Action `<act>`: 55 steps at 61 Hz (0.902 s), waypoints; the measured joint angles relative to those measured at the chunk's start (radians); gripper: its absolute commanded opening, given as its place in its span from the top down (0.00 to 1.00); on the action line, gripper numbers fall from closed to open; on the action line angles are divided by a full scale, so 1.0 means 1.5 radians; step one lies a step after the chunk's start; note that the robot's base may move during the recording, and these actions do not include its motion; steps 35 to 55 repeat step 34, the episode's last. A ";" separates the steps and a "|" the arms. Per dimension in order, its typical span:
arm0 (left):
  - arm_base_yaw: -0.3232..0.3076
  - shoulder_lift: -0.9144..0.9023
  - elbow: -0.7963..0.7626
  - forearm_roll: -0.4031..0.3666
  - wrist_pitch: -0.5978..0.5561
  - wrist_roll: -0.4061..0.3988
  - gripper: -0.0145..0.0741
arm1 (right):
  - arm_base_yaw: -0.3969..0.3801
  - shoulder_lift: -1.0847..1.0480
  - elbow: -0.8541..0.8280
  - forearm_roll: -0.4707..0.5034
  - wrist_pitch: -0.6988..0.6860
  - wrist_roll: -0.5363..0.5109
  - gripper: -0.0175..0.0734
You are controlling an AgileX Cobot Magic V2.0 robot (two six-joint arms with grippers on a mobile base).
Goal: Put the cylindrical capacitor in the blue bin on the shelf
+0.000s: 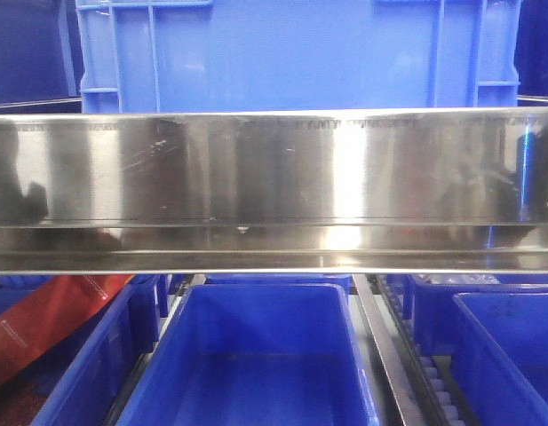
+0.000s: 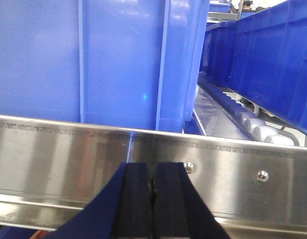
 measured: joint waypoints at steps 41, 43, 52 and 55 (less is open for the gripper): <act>0.000 0.000 0.000 0.000 0.000 0.000 0.96 | 0.000 0.000 0.000 0.000 -0.001 0.000 0.98; 0.000 0.000 0.000 0.000 0.000 0.000 0.96 | 0.000 0.000 0.000 0.000 -0.001 0.000 0.98; 0.000 0.000 0.000 0.000 0.000 0.000 0.96 | 0.000 0.000 0.000 0.000 -0.001 0.000 0.98; 0.000 0.000 0.000 0.000 0.000 0.000 0.96 | 0.000 0.000 0.000 0.000 -0.001 0.000 0.98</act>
